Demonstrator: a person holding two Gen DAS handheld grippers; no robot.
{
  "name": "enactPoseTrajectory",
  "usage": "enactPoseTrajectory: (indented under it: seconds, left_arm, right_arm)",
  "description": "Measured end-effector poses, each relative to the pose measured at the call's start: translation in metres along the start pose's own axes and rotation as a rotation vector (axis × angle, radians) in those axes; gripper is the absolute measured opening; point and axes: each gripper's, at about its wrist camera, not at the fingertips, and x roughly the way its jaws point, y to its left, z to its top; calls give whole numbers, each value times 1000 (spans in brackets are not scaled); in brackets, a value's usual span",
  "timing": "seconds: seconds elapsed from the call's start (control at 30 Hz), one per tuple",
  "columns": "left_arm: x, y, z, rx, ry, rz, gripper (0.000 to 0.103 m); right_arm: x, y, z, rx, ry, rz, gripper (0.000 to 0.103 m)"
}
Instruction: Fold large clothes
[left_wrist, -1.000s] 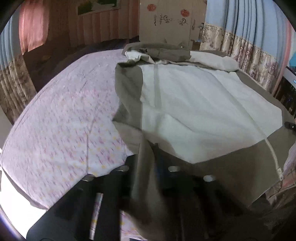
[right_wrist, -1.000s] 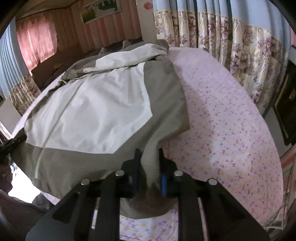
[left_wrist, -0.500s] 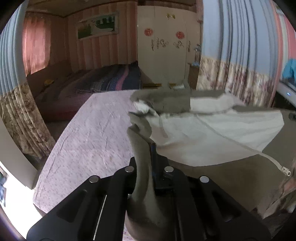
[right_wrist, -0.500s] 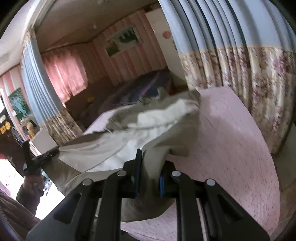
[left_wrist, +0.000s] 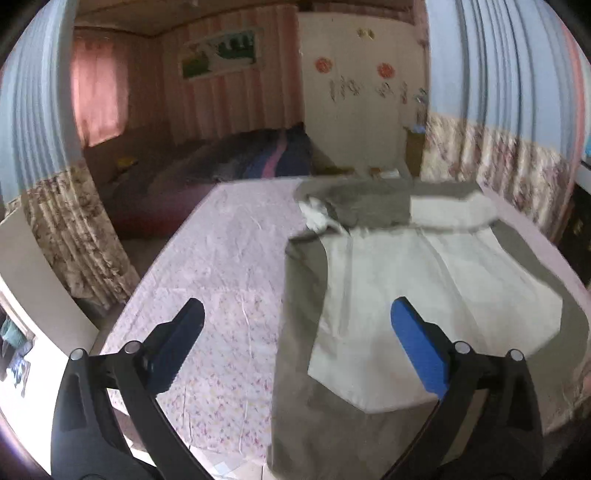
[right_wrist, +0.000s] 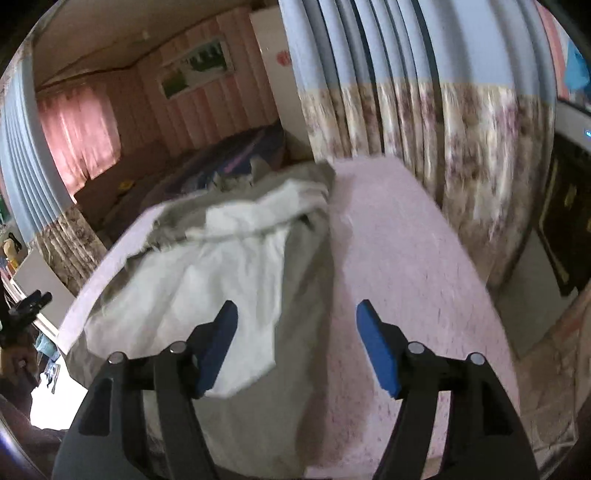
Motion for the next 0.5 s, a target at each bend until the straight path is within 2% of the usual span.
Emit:
enactPoseTrajectory:
  seconds: [0.07,0.1,0.2,0.3,0.4,0.5]
  left_arm:
    - [10,3,-18,47,42,55,100]
    - [13,4,-26,57,55,57,100]
    - [21,12,-67,71,89,33,100]
    - [26,15,-105,74,107,2,100]
    - [29,20,-129,18,112,-40,100]
    - [33,22,-139,-39,96,-81,100]
  right_arm:
    - [7,-8,-17,-29,33,19,70]
    - [9,-10,-27,-61,48,35,71]
    - [16,-11,-58,-160,108,31,71]
    - [21,-10,-84,-159,155,93,71]
    - [22,-8,-98,-139,147,114,71]
    - [21,0,-111,-161,131,136,71]
